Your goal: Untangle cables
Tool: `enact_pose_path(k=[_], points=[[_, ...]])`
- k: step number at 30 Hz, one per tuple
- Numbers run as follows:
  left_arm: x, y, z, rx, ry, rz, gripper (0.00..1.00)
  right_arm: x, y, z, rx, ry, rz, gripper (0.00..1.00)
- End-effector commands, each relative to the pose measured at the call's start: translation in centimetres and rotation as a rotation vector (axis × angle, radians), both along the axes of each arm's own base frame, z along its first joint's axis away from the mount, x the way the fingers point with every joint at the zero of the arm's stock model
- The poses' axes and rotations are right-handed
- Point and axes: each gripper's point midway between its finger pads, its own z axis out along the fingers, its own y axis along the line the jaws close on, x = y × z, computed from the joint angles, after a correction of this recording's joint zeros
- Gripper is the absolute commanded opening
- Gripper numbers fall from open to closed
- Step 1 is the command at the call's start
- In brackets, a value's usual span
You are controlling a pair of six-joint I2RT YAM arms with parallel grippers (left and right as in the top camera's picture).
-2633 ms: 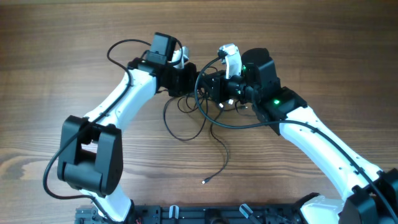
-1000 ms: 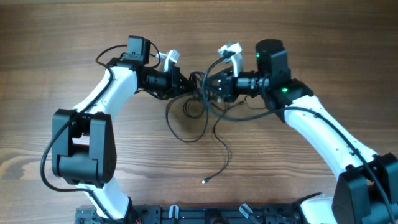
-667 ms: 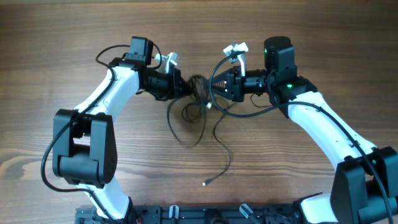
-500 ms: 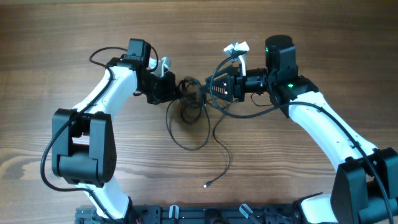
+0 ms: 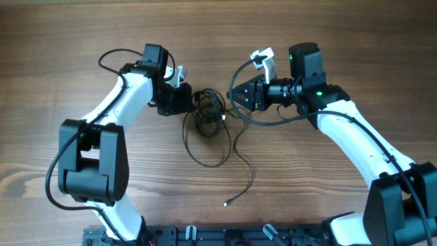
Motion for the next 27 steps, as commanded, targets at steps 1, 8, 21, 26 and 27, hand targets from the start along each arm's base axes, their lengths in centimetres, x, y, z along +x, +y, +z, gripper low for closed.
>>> enact_pose_path(k=[1,8,21,26,27], points=[[-0.6,-1.5,-0.3,-0.021,-0.005,-0.066,0.04,1.0,-0.3,-0.4,-0.042,-0.022,-0.031,0.57],[-1.5,-4.0,-0.3,-0.024,-0.019,-0.136,0.04,-0.5,2.3,-2.8,-0.055,0.055,0.029,0.49],[-1.0,-3.0,-0.8,0.046,-0.036,-0.119,0.04,-5.1,5.6,1.5,0.228,0.074,0.346,0.04],[-1.1,-2.9,-0.8,0.048,-0.030,-0.113,0.04,-4.9,5.1,6.5,0.353,0.010,0.392,0.04],[-1.1,-2.9,-0.8,0.048,-0.030,-0.113,0.04,-4.6,4.9,7.4,0.367,-0.005,0.382,0.04]])
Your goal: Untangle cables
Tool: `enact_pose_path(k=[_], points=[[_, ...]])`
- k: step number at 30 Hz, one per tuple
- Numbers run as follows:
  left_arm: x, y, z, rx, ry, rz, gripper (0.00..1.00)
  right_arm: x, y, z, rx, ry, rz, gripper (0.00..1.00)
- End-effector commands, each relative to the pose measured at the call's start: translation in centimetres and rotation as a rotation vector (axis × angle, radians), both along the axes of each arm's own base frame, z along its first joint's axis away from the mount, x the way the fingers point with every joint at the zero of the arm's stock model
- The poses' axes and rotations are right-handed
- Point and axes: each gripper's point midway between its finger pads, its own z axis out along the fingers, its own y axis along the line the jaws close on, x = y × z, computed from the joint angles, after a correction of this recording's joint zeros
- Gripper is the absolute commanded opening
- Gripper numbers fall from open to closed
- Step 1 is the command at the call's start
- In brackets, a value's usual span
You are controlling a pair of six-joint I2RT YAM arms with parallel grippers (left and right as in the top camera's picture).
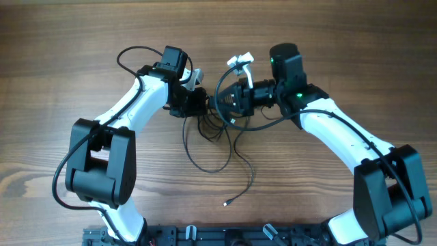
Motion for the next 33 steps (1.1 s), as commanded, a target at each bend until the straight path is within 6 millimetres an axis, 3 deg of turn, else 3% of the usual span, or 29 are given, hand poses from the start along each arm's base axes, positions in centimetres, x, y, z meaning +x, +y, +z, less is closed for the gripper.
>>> enact_pose_path(k=[1,5,13,17,24,29,33], points=[[-0.1,0.4,-0.7,0.021,0.005,-0.006,0.04,-0.5,-0.8,4.9,0.105,0.006,0.050,0.04],[0.2,0.8,-0.7,0.020,0.006,0.009,0.04,0.6,-1.8,6.1,0.131,-0.003,0.018,0.04],[1.7,2.8,-0.6,0.012,0.032,0.168,0.04,1.7,-3.2,5.9,0.123,0.061,-0.031,0.04],[2.3,4.0,-1.0,0.057,0.062,0.309,0.04,0.4,-3.2,7.7,0.175,-0.044,0.068,0.04],[2.7,4.9,-1.3,0.099,0.086,0.428,0.04,1.8,-3.3,8.1,0.178,-0.080,-0.007,0.05],[3.0,5.1,-1.3,0.110,0.069,0.434,0.04,3.6,-3.4,5.3,0.097,0.064,-0.142,0.04],[3.3,5.1,-1.3,0.106,0.058,0.434,0.04,6.2,-5.2,-0.9,-0.125,0.234,-0.413,0.04]])
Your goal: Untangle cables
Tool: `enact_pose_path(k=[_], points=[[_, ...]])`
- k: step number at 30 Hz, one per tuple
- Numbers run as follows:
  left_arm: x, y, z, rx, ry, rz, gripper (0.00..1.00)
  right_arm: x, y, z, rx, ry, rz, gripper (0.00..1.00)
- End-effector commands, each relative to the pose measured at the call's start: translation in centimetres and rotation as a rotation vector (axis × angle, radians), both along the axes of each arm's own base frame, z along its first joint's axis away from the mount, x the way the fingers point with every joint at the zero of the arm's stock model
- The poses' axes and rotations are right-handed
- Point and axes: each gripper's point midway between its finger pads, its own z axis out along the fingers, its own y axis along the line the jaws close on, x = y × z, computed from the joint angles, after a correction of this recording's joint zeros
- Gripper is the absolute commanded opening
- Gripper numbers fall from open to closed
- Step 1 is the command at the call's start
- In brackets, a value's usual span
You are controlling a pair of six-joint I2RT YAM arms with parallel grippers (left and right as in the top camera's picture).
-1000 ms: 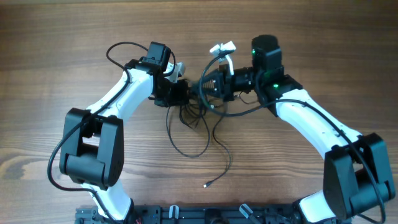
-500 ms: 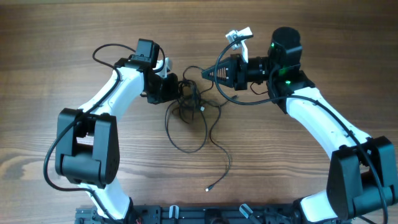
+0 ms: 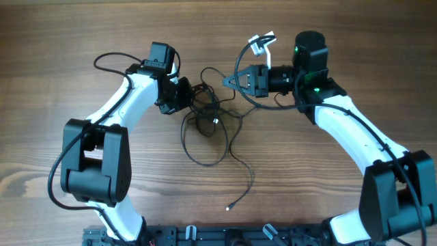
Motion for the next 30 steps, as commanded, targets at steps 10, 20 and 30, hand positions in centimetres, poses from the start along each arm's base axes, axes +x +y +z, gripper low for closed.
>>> enact_pose_path(k=[10,20,30], points=[[0.3,0.5,-0.6,0.013,0.003,0.024,0.04,2.0,-13.6,-14.9,-0.774,0.556,-0.906,0.04],[0.5,0.4,-0.5,0.011,-0.008,0.024,0.04,-0.3,-12.7,-15.5,-0.663,0.897,-1.017,0.06],[1.9,0.2,-0.1,0.021,-0.106,-0.082,0.04,-2.1,-7.9,-14.2,-0.692,0.604,-0.562,0.87]])
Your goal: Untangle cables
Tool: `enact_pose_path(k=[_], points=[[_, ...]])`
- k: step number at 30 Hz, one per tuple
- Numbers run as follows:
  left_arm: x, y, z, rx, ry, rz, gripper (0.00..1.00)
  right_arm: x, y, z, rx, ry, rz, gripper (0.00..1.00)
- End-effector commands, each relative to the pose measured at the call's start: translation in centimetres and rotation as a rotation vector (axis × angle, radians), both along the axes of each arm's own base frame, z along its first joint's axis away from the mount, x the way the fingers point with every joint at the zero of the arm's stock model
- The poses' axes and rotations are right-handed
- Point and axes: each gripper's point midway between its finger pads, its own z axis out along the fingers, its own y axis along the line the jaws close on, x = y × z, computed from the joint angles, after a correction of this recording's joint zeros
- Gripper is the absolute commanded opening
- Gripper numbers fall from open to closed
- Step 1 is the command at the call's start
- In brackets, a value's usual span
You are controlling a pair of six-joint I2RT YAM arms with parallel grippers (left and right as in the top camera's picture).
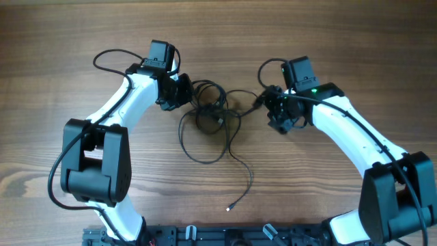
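Observation:
A tangle of thin black cable (208,113) lies mid-table in the overhead view, the only one shown now. One long strand runs down to a small plug (229,209) near the front. My left gripper (184,92) sits at the tangle's upper left edge, shut on a strand there. My right gripper (263,104) is at the tangle's right side, turned downward, and a loop of cable stretches from the bundle to its tips. The fingers themselves are mostly hidden under the wrist.
Bare wooden table (341,41) surrounds the tangle. Each arm's own black supply cable loops beside its wrist. A black rail (205,236) runs along the front edge between the arm bases.
My right gripper has shifted right and toward the front, from above the tangle's top to its right side, and its wrist has turned. A cable loop now stretches rightward. The left gripper barely moved.
First both grippers flanked the bundle, a little apart. Then they came close together over it. A second ago they had parted again, the right one above the top of the tangle. Now the right one is farther right and the bundle is spread wider.

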Motion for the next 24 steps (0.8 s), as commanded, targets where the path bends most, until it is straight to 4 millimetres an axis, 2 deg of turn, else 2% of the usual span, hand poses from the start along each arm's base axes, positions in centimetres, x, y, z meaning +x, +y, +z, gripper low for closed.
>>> enact_pose_path(k=[1,3,5,6,7,9,10,13,15,18,24], points=[[0.4,0.4,-0.5,0.036,-0.050,-0.102,0.04,-0.4,2.5,1.8,0.050,-0.211,0.410,0.87],[0.3,0.2,-0.4,0.045,-0.078,-0.182,0.04,-0.2,3.5,2.7,0.084,-0.307,0.539,0.88],[-0.1,-1.0,0.0,-0.003,-0.109,-0.296,0.04,0.3,4.5,3.7,0.127,-0.390,0.604,0.82],[-0.3,-1.7,0.3,-0.038,-0.122,-0.342,0.04,0.3,5.3,4.6,0.177,-0.449,0.662,0.76],[-0.7,-2.5,0.6,-0.084,-0.136,-0.392,0.04,0.1,6.7,6.4,0.273,-0.550,0.753,0.68],[-1.3,-3.9,1.5,-0.169,-0.164,-0.471,0.04,0.2,8.6,9.4,0.402,-0.722,0.856,0.60],[-1.5,-4.5,1.9,-0.206,-0.182,-0.509,0.04,0.5,9.1,10.7,0.437,-0.800,0.883,0.45],[-2.2,-5.9,3.0,-0.298,-0.232,-0.605,0.04,1.8,9.6,12.4,0.406,-0.973,0.943,0.39],[-2.2,-5.8,3.0,-0.298,-0.231,-0.604,0.04,2.2,9.6,12.5,0.365,-1.029,0.970,0.39],[-2.3,-5.8,3.0,-0.303,-0.212,-0.584,0.04,1.8,9.9,11.8,0.331,-1.048,1.022,0.39],[-2.3,-5.8,3.0,-0.304,-0.211,-0.582,0.04,1.4,10.8,8.6,0.147,-1.005,1.095,0.40]])
